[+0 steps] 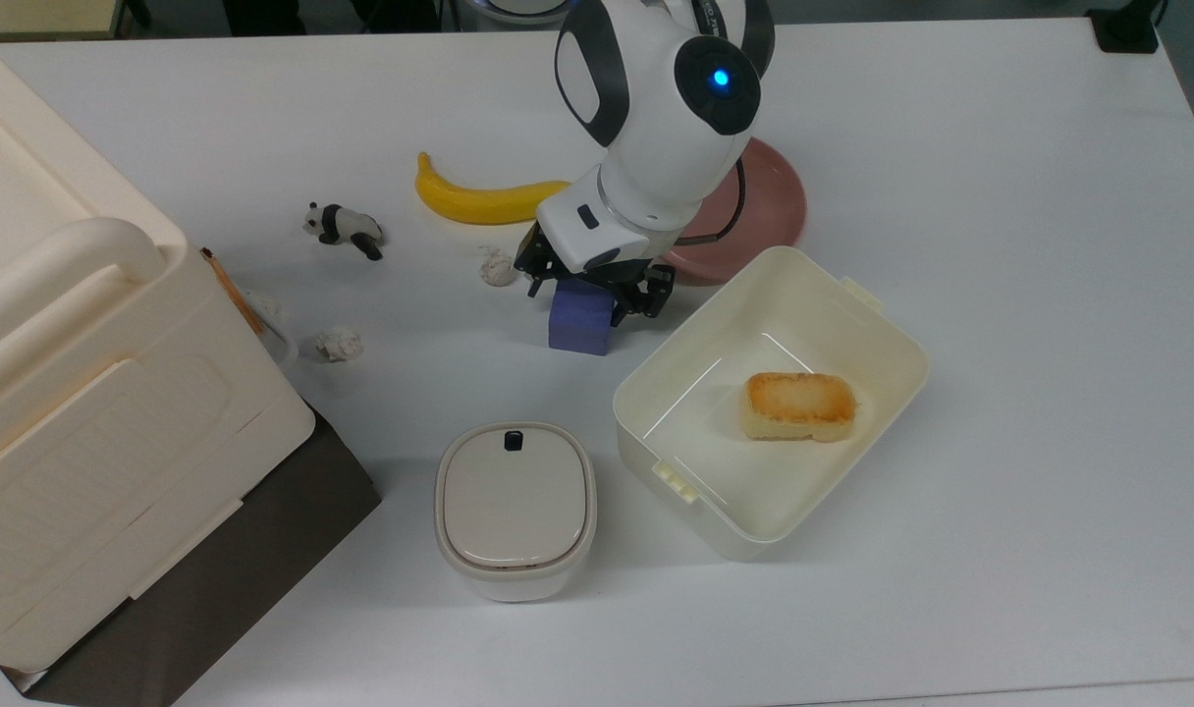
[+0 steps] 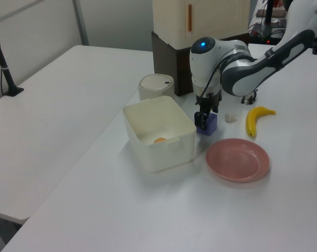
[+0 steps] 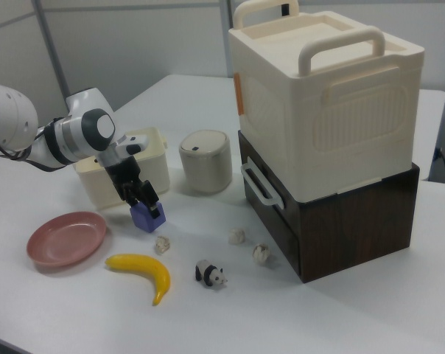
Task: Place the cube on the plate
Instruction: 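Lift the purple cube and carry it toward the pink plate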
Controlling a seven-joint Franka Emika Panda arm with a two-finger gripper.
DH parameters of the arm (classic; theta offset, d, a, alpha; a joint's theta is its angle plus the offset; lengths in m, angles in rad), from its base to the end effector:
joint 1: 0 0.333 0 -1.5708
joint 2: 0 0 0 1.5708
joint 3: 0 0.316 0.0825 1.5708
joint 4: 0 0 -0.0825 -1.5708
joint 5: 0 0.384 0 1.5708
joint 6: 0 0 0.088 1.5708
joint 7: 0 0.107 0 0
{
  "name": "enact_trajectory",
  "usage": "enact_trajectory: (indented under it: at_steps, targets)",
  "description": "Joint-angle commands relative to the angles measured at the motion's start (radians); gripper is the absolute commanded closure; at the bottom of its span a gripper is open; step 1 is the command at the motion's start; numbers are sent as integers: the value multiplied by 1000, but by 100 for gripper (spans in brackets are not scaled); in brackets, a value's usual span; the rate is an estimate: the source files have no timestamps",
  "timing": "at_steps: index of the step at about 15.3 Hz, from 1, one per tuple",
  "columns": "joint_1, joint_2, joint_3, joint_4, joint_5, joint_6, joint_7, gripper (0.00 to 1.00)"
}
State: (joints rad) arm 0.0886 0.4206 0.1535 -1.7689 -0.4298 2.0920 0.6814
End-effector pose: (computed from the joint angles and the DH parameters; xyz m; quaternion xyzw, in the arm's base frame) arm 0.6325 0.1270 0.3224 0.9821 -0.1070 0.0280 0.1524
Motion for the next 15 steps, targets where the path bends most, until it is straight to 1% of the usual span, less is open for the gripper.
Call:
enact_trajectory:
  at_steps: [1, 2, 4, 7, 8, 10, 11, 14, 15]
  targets:
    - [16, -2, -5, -17, -23, 6, 58, 45]
    - [16, 0, -5, -15, -23, 6, 60, 61]
    - [16, -2, -5, -12, -23, 5, 60, 72]
    - [20, -20, 4, -8, -20, -7, 60, 73]
    - [16, -42, 38, -9, -18, -15, 60, 72]
    - [17, -62, 69, -6, -15, -78, 61, 72]
    - [17, -74, 93, -6, -13, -95, 61, 72]
    - [19, -80, 171, -6, -9, -164, 67, 72]
    - [19, -80, 196, -6, -9, -179, 90, 72]
